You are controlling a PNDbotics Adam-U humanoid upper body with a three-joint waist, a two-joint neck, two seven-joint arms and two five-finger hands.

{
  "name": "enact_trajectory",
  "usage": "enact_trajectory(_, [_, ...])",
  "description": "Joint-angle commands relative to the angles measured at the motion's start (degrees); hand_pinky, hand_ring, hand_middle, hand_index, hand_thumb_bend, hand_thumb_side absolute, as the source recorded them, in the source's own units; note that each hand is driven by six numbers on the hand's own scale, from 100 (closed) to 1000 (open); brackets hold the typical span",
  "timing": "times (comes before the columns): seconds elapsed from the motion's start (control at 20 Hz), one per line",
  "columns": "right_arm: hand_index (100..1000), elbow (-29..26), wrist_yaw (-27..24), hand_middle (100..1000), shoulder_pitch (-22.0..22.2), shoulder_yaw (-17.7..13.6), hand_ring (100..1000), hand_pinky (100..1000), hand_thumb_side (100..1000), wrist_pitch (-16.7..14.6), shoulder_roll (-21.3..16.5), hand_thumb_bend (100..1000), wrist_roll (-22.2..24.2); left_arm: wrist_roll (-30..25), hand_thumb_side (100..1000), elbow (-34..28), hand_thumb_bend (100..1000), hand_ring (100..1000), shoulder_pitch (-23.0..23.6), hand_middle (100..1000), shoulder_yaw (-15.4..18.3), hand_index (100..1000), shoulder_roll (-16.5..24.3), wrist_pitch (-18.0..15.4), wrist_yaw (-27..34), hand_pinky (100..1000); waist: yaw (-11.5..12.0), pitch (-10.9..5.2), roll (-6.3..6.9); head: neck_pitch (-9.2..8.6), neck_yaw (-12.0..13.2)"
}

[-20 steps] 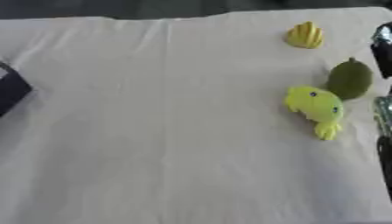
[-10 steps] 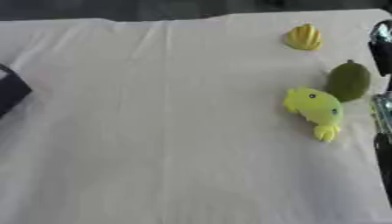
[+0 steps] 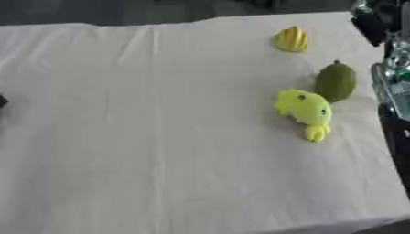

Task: Pick up the objects with one hand, pass them to the other hand, and then place them into the box on the other side of the table.

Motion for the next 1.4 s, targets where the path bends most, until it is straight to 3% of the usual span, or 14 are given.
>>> enact_trajectory(0.05, [942,2.4,2.3,879,-3.48,2.55,914,813,388,0.81,-5.12,100,4.96,-0.18,865,-0.39,188,849,-0.16,859,0.15,811,2.18,0.02,-0.39,906,-0.12,-1.85,-0.25,0.04,-1.29])
enact_trajectory(0.2, [948,6.38,4.96,891,-7.67,5.43,926,826,370,1.48,-7.0,100,10.77,-0.21,865,-0.34,188,850,0.09,859,0.12,811,2.4,0.04,-0.4,906,-0.17,-2.09,-0.53,0.13,-1.85])
enact_trajectory(0.3, [951,9.53,7.41,903,-10.54,7.06,934,837,327,1.02,-8.08,100,14.75,-0.26,866,-0.3,188,851,0.13,859,0.07,811,2.46,0.06,-0.44,906,-0.12,-2.21,-0.71,0.26,-1.88])
enact_trajectory(0.45, [952,15.3,10.27,908,-14.18,8.84,937,844,334,-0.63,-9.65,100,21.97,-0.32,867,-0.18,188,851,0.2,859,-0.01,811,2.51,0.14,-0.55,906,-0.06,-2.32,-1.0,0.55,-1.77])
enact_trajectory(0.6, [952,21.66,13.59,919,-16.65,10.21,944,864,306,-3.94,-11.9,100,29.73,-0.34,868,-0.06,188,852,0.29,859,-0.06,811,2.63,0.19,-0.67,906,-0.04,-2.38,-1.28,0.64,-1.4])
enact_trajectory(0.85, [958,29.58,19.07,936,-17.84,11.33,958,893,299,-12.95,-15.21,100,40.8,-0.52,872,0.06,186,853,0.34,860,-0.28,810,2.85,0.3,-0.9,906,-0.04,-2.28,-1.41,0.31,-0.89])
enact_trajectory(1.1, [961,32.7,22.59,942,-17.14,12.27,968,922,308,-21.38,-18.0,271,52.81,-0.69,874,0.2,184,852,0.51,860,-0.47,810,3.21,0.36,-1.4,906,-0.06,-2.09,-1.62,0.28,-0.52])
enact_trajectory(1.2, [947,33.25,23.75,930,-16.93,12.33,963,925,258,-23.78,-18.57,342,56.85,-0.62,874,0.19,184,853,0.49,860,-0.4,810,3.22,0.33,-1.41,906,-0.02,-2.03,-1.65,0.18,-0.43])
enact_trajectory(1.4, [938,33.04,25.4,921,-16.84,11.96,959,929,170,-26.36,-18.88,429,60.04,-0.6,874,0.13,184,854,0.38,861,-0.43,810,3.13,0.34,-1.37,906,0.18,-1.95,-1.63,0.05,-0.33])
